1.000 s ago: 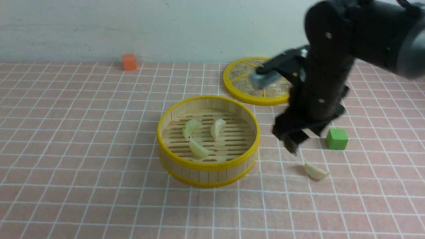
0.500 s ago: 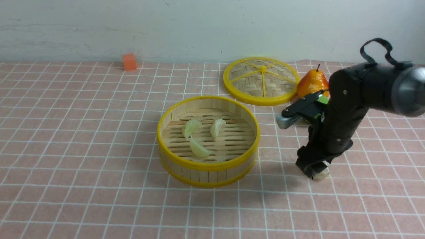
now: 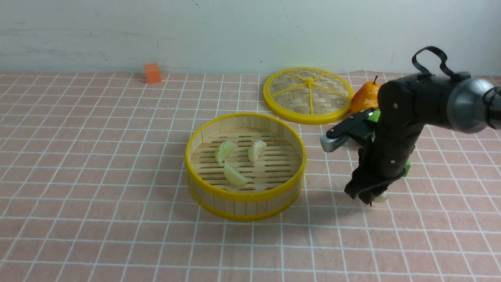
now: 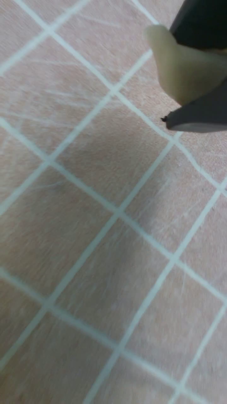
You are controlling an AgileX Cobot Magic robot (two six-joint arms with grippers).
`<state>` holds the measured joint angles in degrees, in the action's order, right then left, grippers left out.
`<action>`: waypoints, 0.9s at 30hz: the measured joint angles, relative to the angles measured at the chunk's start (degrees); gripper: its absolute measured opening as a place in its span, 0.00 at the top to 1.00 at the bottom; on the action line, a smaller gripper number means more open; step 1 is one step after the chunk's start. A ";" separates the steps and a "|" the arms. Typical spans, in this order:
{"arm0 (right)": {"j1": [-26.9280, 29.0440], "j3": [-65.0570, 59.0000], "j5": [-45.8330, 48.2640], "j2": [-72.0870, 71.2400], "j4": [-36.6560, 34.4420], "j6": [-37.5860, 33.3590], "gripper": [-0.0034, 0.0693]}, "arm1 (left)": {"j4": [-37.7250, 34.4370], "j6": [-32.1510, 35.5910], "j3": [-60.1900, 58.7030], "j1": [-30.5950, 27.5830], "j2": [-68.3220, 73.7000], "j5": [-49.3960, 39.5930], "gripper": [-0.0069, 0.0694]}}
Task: Put the dumplings into the steamer on the table with the pink tablecloth.
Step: 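Place the dumpling in the bamboo steamer basket with the right gripper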
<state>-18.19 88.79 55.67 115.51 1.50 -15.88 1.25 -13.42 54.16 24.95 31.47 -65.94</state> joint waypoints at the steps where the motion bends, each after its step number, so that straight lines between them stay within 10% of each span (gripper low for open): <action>1: -0.18 0.79 0.29 -0.25 -0.14 0.00 0.61 | 0.00 0.00 0.00 0.00 0.00 0.00 0.92; 22: -13.95 15.51 -7.80 10.75 -7.99 2.71 0.60 | 0.00 3.02 -6.54 0.00 -6.41 1.49 0.92; 27: -13.95 16.44 -6.52 10.47 -7.79 3.64 0.40 | 0.05 3.02 -15.88 0.00 -14.21 9.07 0.92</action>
<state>-32.14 105.23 49.15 125.98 -6.28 -12.24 1.30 -10.41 38.28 24.95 17.26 -56.88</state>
